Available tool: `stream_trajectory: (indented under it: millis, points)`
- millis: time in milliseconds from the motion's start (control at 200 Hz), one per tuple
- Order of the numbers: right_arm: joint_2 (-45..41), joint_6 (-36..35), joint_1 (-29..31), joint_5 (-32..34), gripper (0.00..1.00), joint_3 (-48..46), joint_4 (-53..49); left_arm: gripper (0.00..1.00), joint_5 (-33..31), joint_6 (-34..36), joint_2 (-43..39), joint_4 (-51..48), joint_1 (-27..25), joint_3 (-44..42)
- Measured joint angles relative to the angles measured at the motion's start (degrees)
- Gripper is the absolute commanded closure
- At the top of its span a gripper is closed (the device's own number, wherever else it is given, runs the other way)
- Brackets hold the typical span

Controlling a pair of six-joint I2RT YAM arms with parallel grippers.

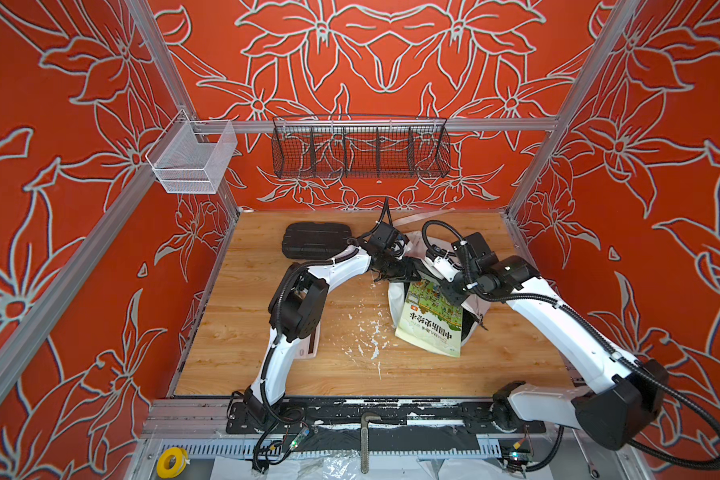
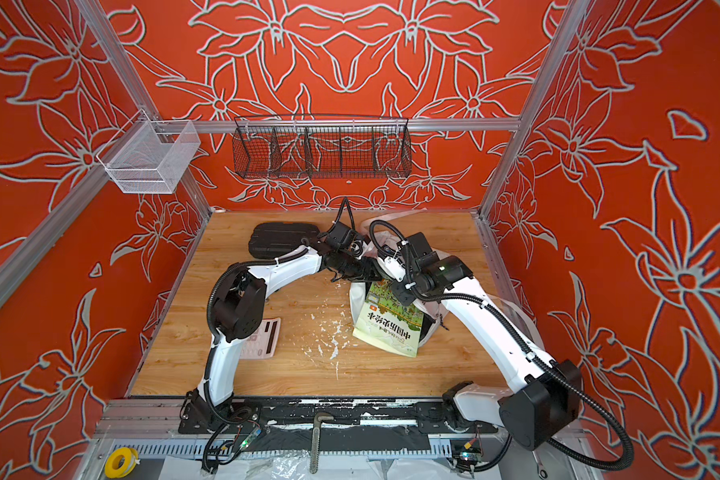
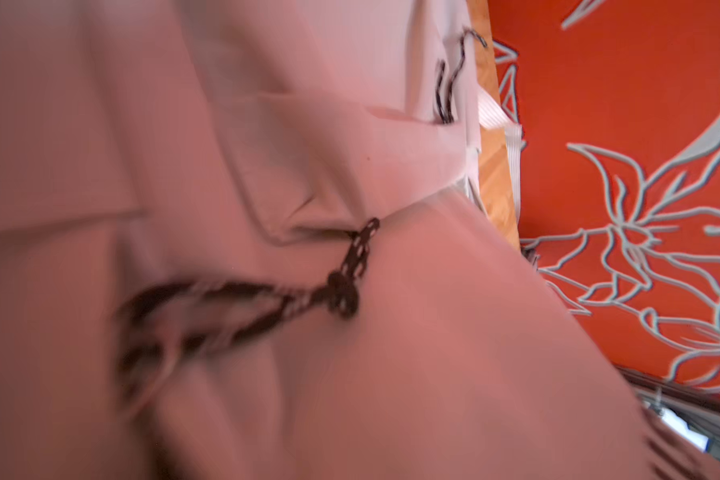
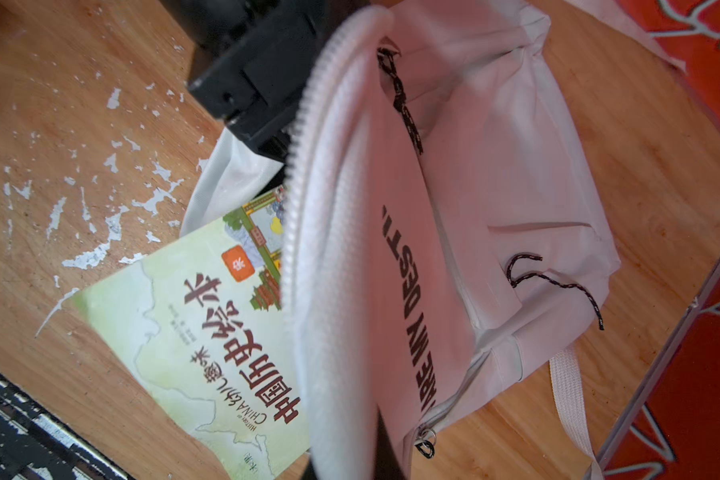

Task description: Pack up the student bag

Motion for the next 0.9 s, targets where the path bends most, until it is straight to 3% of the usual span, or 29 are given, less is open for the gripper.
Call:
stream_trajectory:
  millis: [130, 215, 400, 585, 766, 901]
  points:
    - [2.9, 2.2, -0.3, 0.3, 1.00, 0.7, 0.0, 0.32, -5.6, 1.3, -6.9, 2.5, -0.6, -8.5]
    - [6.8, 3.2, -0.6, 0.1, 1.00, 3.7, -0.1, 0.31, -9.8, 3.1, -13.2, 3.7, -0.9, -14.4]
    - [15.1, 4.1, -0.8, -1.4, 1.00, 11.6, -0.7, 0.45, -17.7, 11.2, -26.9, 6.4, -2.4, -25.6]
    - [20.4, 4.6, -1.1, -3.8, 1.00, 18.4, -2.7, 0.60, -19.7, 18.9, -36.7, 11.3, -10.8, -40.4]
    - [23.1, 4.5, -1.3, -4.9, 1.00, 23.6, -5.9, 0.69, -23.0, 23.4, -39.2, 14.6, -18.1, -50.2]
    - [24.4, 4.5, -1.4, -5.4, 1.00, 26.6, -8.2, 0.73, -25.4, 23.8, -38.7, 17.0, -19.9, -52.5]
